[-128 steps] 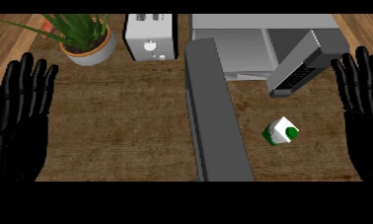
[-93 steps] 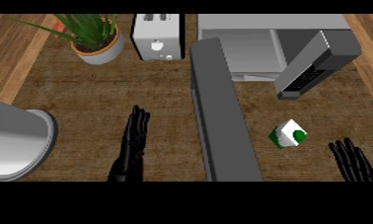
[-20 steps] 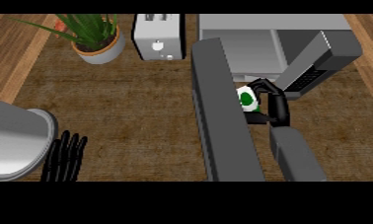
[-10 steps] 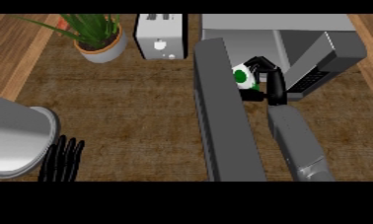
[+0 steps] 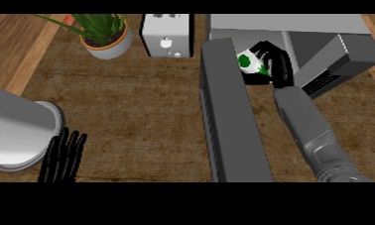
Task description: Pick up the milk, place it into the microwave and close the microwave
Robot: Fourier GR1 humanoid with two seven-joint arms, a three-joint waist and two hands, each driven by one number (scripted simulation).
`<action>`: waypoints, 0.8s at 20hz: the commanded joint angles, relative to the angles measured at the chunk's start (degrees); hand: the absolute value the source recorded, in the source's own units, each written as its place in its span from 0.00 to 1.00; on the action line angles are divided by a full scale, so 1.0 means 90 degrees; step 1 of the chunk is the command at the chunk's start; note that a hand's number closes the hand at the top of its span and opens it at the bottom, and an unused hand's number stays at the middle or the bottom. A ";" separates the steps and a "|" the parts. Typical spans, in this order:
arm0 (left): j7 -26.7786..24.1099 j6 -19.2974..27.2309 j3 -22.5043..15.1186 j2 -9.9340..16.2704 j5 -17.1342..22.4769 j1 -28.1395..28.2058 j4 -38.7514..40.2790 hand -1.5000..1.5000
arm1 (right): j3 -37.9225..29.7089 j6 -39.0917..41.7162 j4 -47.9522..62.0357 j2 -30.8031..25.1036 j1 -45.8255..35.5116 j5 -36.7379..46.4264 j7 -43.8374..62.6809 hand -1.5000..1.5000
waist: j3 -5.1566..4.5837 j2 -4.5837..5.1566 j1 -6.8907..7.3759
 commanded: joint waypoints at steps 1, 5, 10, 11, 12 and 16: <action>-0.0100 -0.0013 -0.0154 -0.0159 -0.0137 -0.0129 0.0246 0.00 | 0.0033 -0.0625 0.0575 -0.0085 -0.0567 0.0255 0.0336 1.00 | 0.0002 0.0053 0.0133; 0.0069 -0.0182 0.0201 0.0181 0.0036 -0.0191 0.0161 0.00 | 0.0055 -0.1106 0.0768 -0.0294 -0.0720 0.0405 0.0371 1.00 | 0.0009 0.0118 0.0272; 0.0173 -0.0006 0.0173 0.0306 -0.0413 -0.0375 0.0379 0.00 | -0.0071 -0.1577 0.0926 -0.0735 -0.1084 0.0413 0.0815 1.00 | 0.0014 0.0195 0.0358; 0.0115 0.0217 -0.0051 0.0127 -0.0640 -0.0193 0.0260 0.00 | -0.0026 -0.2001 0.0978 -0.0529 -0.0953 0.0486 0.0756 1.00 | 0.0016 0.0163 0.0368; 0.0272 0.0250 0.0004 0.0088 -0.0582 -0.0456 0.0301 0.00 | -0.0036 -0.1895 0.0996 -0.0612 -0.0965 0.0481 0.0691 1.00 | 0.0019 0.0196 0.0347; 0.0275 0.0258 -0.0236 0.0074 -0.0816 -0.0442 0.0272 0.00 | 0.0252 -0.2258 0.1248 -0.0653 -0.1079 0.0839 0.0860 0.00 | 0.0022 0.0248 0.0518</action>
